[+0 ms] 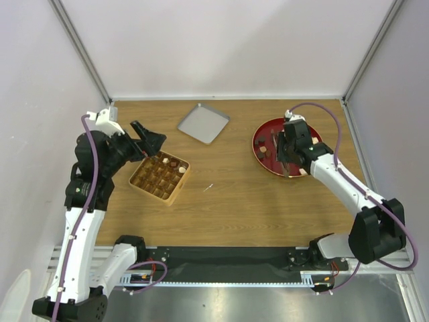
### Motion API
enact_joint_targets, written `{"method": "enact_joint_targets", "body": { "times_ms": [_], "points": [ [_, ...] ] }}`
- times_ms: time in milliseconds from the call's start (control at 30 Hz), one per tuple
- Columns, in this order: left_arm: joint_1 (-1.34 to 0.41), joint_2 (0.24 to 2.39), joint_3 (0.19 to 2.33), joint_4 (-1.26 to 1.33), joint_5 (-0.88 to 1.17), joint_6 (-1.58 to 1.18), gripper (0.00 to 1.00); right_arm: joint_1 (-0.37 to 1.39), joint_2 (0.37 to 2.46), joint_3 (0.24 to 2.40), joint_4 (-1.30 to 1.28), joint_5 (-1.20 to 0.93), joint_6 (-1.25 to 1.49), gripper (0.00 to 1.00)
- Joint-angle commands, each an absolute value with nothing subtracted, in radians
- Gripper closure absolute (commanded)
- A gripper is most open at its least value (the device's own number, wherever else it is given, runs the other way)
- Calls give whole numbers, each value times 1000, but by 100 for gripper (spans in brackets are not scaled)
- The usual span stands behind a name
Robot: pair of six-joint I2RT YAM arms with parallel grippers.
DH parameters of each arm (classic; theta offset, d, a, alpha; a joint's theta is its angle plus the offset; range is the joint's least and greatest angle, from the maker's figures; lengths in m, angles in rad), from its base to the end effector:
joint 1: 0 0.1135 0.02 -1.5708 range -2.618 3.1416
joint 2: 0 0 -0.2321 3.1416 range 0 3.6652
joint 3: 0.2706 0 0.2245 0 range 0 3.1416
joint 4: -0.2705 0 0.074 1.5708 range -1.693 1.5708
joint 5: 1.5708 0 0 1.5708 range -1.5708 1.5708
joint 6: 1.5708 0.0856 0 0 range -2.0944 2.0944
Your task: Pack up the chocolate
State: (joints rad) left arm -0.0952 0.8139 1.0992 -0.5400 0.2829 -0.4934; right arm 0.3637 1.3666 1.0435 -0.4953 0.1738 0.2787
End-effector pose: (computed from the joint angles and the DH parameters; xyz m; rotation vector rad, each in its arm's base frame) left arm 0.1993 -0.0430 0.3614 -0.1668 1.8600 -0.6692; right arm 0.2906 0.0948 0.2134 -0.0192 2.3753 0.0998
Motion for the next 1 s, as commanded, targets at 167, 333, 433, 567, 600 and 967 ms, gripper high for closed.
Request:
{"method": "enact_joint_targets", "body": {
  "times_ms": [167,333,433,567,600,967],
  "points": [
    [-97,856,1198,-569,256,-457,0,518,1279,1134,-471,121,314,69],
    [-97,848,1242,-594,244,-454,0,721,1347,1196,-411,124,367,69],
    [-97,841,1255,-609,230,-453,0,848,1393,1233,-348,112,387,69],
    [-98,842,1261,-627,216,-442,0,978,1475,1267,-281,92,403,70],
    [-97,841,1259,-629,216,-439,0,1000,1489,1276,-275,89,403,70],
    [-98,827,1229,-614,222,-445,0,1143,1601,1290,-284,94,431,68]
  ]
}}
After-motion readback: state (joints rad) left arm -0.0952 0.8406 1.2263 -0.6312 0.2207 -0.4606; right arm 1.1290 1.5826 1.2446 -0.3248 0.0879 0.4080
